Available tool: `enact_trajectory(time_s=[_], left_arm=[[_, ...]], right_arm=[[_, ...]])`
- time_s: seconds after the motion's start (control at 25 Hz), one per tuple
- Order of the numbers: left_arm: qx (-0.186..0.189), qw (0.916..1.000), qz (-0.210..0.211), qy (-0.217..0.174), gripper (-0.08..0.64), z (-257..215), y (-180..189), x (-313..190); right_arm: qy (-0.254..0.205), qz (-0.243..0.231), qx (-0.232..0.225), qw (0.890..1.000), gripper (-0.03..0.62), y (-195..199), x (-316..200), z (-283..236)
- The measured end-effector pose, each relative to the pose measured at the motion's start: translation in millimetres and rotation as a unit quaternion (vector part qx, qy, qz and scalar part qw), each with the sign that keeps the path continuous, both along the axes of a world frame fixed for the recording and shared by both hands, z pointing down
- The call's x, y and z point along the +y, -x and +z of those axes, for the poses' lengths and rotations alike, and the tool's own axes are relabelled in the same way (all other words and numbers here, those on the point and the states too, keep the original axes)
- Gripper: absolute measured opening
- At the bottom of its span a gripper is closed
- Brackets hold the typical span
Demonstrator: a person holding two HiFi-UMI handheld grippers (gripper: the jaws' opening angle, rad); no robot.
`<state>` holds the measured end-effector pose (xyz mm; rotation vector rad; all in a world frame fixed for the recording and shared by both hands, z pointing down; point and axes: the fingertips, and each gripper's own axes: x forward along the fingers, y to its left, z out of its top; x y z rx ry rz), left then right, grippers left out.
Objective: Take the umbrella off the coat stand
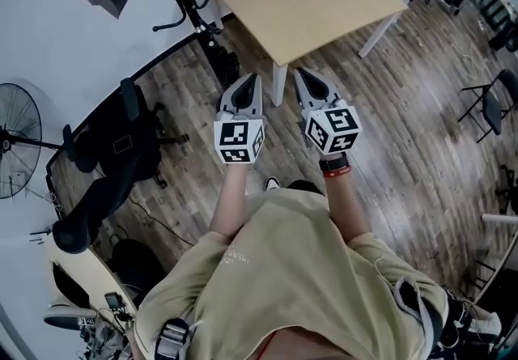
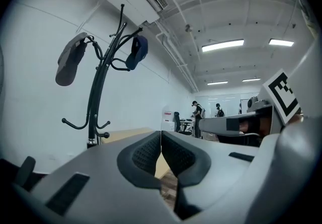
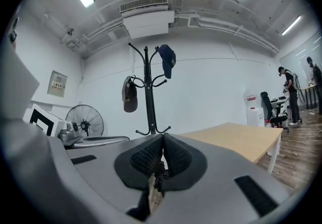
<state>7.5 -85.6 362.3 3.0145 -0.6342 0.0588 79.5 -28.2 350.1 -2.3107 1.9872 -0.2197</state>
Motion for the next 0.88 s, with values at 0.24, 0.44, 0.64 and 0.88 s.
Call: enact_trajectory(time_s=[0.24, 0.44, 0.64, 0.88], left_arm=[[0.007, 0.9995, -0.031, -0.008, 0.025, 1.6, 22.9, -49.4], [0.007, 0.9974, -0.071, -0.008, 0.025, 9.6, 33.0, -86.7], [0.004, 0.9932, -0.116, -0.011, 0.025, 15.7, 32.8, -118.3], [0.004, 0.9880, -0.154, -0.013, 0.025, 9.7, 18.1, -156.3]], right_arm=[[0.009, -0.053, -0.007, 0.999, 0.011, 19.5, -62.1, 11.6], [0.015, -0.097, -0.007, 0.995, 0.002, 27.1, -112.6, 19.5], [0.016, -0.140, -0.022, 0.990, 0.002, 26.7, -152.6, 24.5], [0.022, -0.193, -0.014, 0.981, 0.002, 13.1, -196.7, 22.0]])
